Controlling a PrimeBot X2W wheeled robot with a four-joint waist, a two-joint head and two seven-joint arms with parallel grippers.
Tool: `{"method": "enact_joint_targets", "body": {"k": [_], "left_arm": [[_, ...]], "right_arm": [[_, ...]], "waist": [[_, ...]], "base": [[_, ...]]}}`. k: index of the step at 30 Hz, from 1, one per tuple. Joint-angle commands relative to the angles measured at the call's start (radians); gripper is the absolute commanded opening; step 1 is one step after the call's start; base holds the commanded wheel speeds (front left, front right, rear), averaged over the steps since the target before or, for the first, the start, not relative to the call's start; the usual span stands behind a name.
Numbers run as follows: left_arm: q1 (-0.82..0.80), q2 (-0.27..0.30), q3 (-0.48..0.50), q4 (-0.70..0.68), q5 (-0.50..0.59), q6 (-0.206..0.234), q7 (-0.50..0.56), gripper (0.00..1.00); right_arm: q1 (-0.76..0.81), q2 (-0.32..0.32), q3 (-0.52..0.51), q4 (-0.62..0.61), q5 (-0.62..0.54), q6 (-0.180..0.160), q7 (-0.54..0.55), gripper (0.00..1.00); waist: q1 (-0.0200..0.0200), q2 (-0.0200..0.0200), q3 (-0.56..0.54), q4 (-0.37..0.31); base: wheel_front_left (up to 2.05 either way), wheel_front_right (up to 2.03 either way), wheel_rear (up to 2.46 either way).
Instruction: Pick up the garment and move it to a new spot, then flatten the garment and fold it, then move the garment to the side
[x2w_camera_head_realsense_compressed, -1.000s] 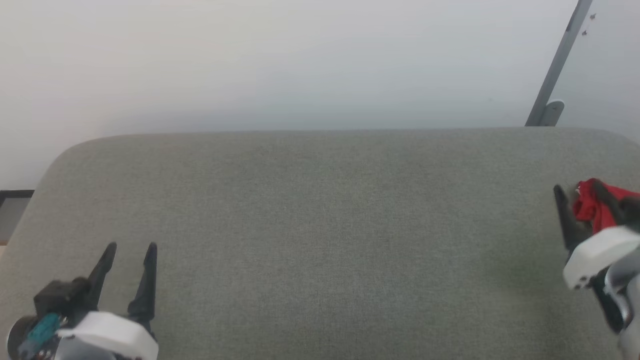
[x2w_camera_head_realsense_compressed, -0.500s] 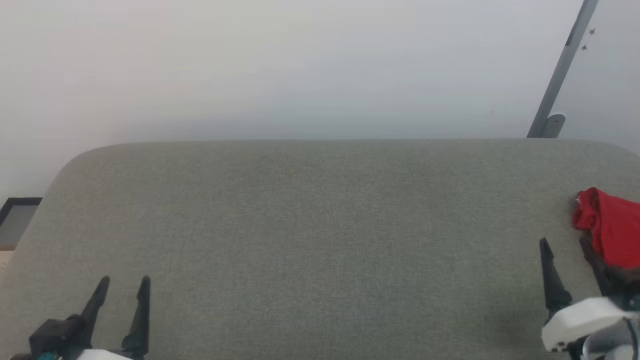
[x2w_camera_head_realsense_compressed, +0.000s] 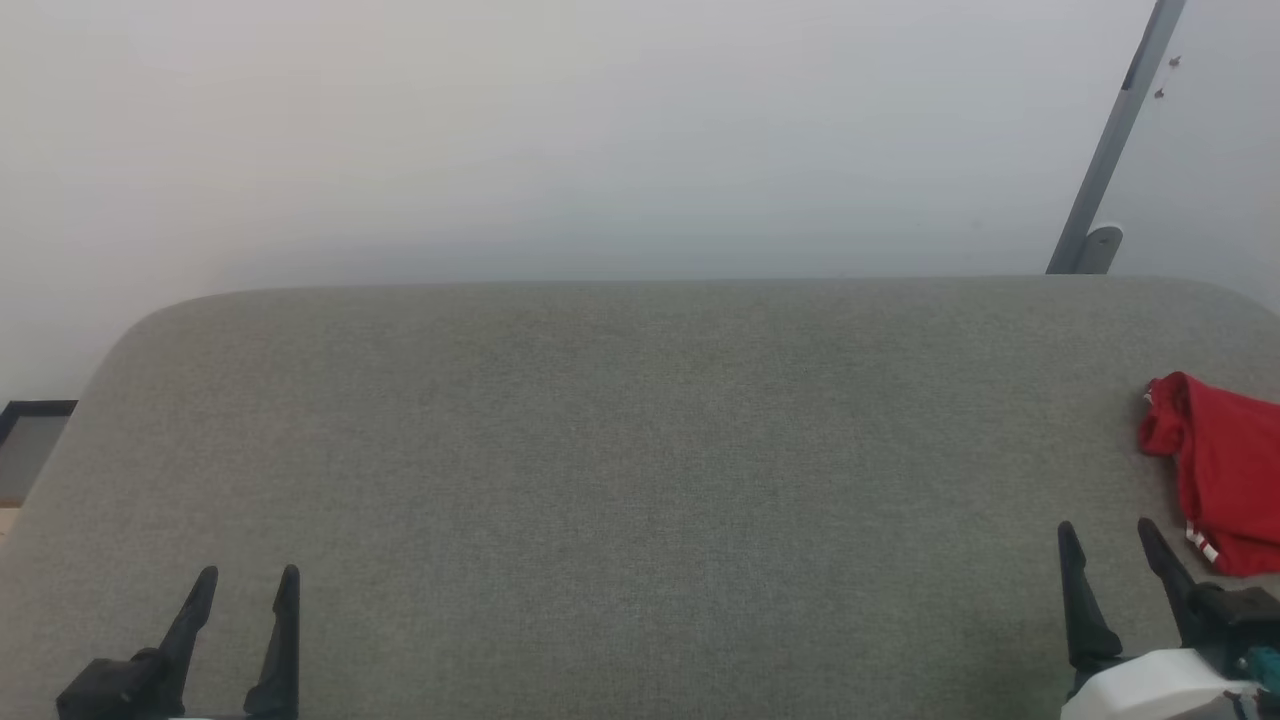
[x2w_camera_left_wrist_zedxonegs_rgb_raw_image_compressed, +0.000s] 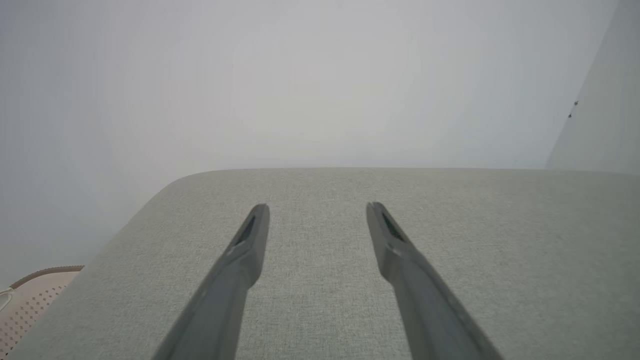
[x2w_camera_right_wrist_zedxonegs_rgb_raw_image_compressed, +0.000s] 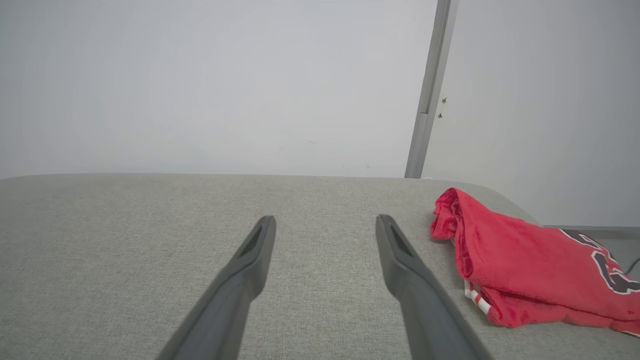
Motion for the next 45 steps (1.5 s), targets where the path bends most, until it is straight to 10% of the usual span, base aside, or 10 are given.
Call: {"method": "enact_joint_targets", "body": {"k": [1, 26, 27, 45], "left_arm": [[0.008, -0.008, 0.008, 0.001, 0.008, -0.008, -0.004, 1.0], [-0.003, -0.083, 0.078, -0.015, 0.044, -0.039, -0.005, 1.0], [-0.001, -0.083, 0.078, -0.014, 0.048, -0.041, 0.0, 0.0], [-0.048, -0.138, 0.082, 0.039, -0.201, -0.049, 0.079, 0.0]], "right_arm": [[0.009, 0.007, -0.002, -0.007, -0.006, -0.002, -0.003, 1.0], [0.016, 0.02, 0.006, -0.032, -0.02, -0.002, 0.022, 1.0], [0.008, 0.017, 0.004, -0.031, -0.017, 0.0, 0.023, 0.0], [-0.016, 0.038, 0.002, -0.003, 0.273, 0.0, 0.097, 0.0]], "waist": [[0.0, 0.0, 0.0, -0.001], [0.0, 0.0, -0.003, 0.005], [0.0, 0.0, -0.003, 0.005], [0.0, 0.0, 0.008, 0.002]], "base": [[0.0, 0.0, 0.0], [0.0, 0.0, 0.0], [0.0, 0.0, 0.0], [0.0, 0.0, 0.0]]}}
